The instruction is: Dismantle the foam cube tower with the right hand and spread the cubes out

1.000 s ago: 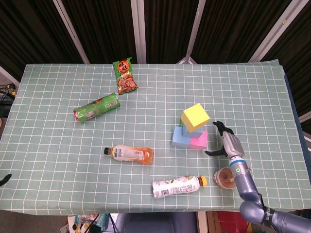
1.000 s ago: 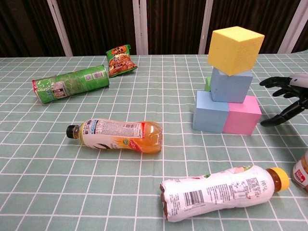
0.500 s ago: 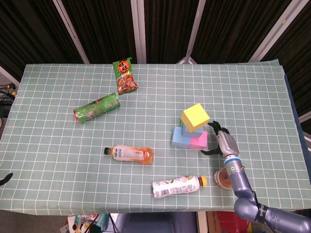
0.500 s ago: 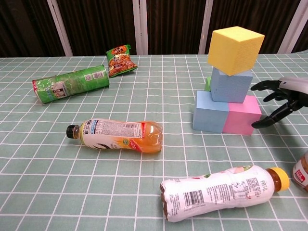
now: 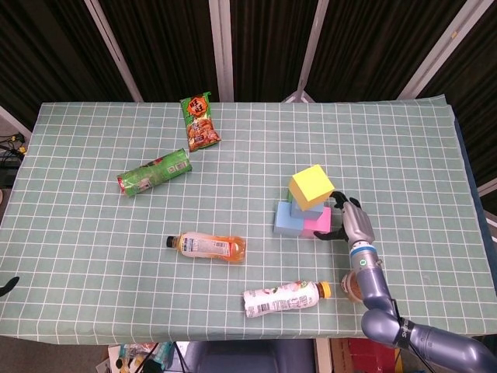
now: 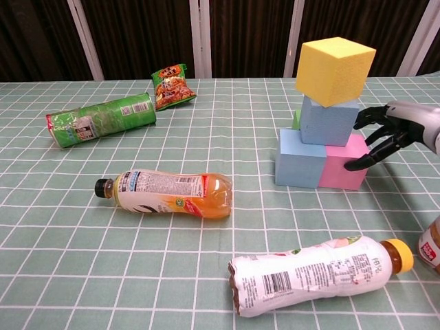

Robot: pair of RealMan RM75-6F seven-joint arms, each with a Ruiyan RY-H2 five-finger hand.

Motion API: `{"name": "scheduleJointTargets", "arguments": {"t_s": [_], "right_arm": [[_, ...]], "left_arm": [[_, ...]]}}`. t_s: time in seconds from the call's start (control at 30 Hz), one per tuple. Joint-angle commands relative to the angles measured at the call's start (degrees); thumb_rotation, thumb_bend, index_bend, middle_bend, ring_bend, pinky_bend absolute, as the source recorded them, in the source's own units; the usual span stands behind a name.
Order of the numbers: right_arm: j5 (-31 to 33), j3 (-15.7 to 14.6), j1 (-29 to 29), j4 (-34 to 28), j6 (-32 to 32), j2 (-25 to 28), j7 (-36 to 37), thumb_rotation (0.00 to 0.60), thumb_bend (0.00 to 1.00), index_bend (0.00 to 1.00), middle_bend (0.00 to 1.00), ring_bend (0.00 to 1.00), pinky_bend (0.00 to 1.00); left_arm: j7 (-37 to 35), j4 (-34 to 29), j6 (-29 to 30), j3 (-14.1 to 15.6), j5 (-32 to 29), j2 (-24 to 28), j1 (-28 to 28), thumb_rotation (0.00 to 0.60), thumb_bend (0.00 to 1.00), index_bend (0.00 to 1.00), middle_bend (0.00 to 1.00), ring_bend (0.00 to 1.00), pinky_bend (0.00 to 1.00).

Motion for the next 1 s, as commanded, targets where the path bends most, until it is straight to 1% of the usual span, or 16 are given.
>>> {"name": "scheduleJointTargets", "arguments": {"t_s": [0.03, 0.1, 0.23, 0.3, 0.4, 0.47, 0.57, 0.73, 0.8, 0.83, 0.97, 1.0], "right_arm": [[0.4, 0.0, 0.2, 0.2, 0.1, -0.1, -0.4, 0.600, 0.13, 0.27, 0.21, 0.32, 0.00], [0.9, -0.3, 0.2, 0.3, -0.2, -0.2, -0.8, 0.600, 0.13, 0.29, 0.21, 0.33, 0.00], [1.3, -1.1, 0.4, 0.8, -0.4, -0.3, -1.9, 0.600, 0.13, 0.29, 0.21, 0.33, 0.00], [1.4, -1.3, 0.4, 0.7, -0.9, -0.2, -1.9, 0.600, 0.13, 0.29, 0.21, 0.35, 0.00], [1.4, -1.1, 0.3, 0.5, -1.5, -0.1, -1.1, 0.600, 0.13, 0.30, 0.24, 0.39, 0.00], [1.1, -0.8, 0.3, 0.5, -1.5, -0.2, -0.6, 0.600, 0.13, 0.33, 0.26, 0.41, 0.02], [0.7, -0.4, 0.3, 0.4, -1.4, -0.3, 0.1, 0.600, 0.13, 0.34, 0.28, 0.43, 0.04], [-0.3, 0.0, 0.2, 0.9, -1.1, -0.9, 1.4, 0.600, 0.13, 0.35, 0.30, 0.44, 0.04], [-0.4, 0.0, 0.2, 1.5, -1.6, -1.1, 1.7, 0.600, 0.13, 0.38, 0.35, 0.46, 0.05], [-0.4, -0.1, 0.3, 1.9, -1.7, -1.2, 1.8, 0.600, 0.13, 0.41, 0.38, 0.48, 0.08], [-0.3, -0.5, 0.4, 3.4, -1.0, -2.0, 0.8, 0.600, 0.18, 0.52, 0.45, 0.56, 0.17], [-0.2, -0.8, 0.5, 3.7, -0.7, -2.2, 0.1, 0.600, 0.18, 0.53, 0.46, 0.57, 0.19]], "left_arm": [[-0.2, 0.0, 0.1, -0.1, -0.2, 0.1, 0.1, 0.600, 0.15, 0.19, 0.00, 0.00, 0.00], [-0.5, 0.0, 0.2, -0.1, -0.3, 0.2, 0.2, 0.600, 0.15, 0.19, 0.00, 0.00, 0.00], [-0.8, 0.0, 0.3, -0.1, -0.1, 0.3, 0.3, 0.600, 0.15, 0.19, 0.00, 0.00, 0.00], [-0.9, 0.0, 0.3, 0.0, -0.1, 0.4, 0.3, 0.600, 0.15, 0.19, 0.00, 0.00, 0.00], [-0.8, 0.0, 0.1, 0.0, -0.2, 0.4, 0.2, 0.600, 0.15, 0.19, 0.00, 0.00, 0.00], [-0.9, -0.1, 0.1, 0.0, -0.2, 0.4, 0.2, 0.600, 0.15, 0.19, 0.00, 0.00, 0.00], [-1.1, -0.1, 0.1, 0.0, -0.2, 0.5, 0.2, 0.600, 0.15, 0.19, 0.00, 0.00, 0.00], [-1.6, 0.0, 0.2, -0.1, -0.3, 0.6, 0.4, 0.600, 0.15, 0.18, 0.00, 0.00, 0.00], [-1.8, 0.0, 0.2, -0.1, -0.4, 0.7, 0.4, 0.600, 0.15, 0.18, 0.00, 0.00, 0.00], [-1.9, 0.0, 0.1, -0.1, -0.4, 0.7, 0.4, 0.600, 0.15, 0.18, 0.00, 0.00, 0.00], [-2.1, 0.0, 0.2, -0.2, -0.5, 0.9, 0.4, 0.600, 0.15, 0.18, 0.00, 0.00, 0.00], [-2.2, 0.1, 0.2, -0.2, -0.5, 0.9, 0.4, 0.600, 0.15, 0.18, 0.00, 0.00, 0.00]]}}
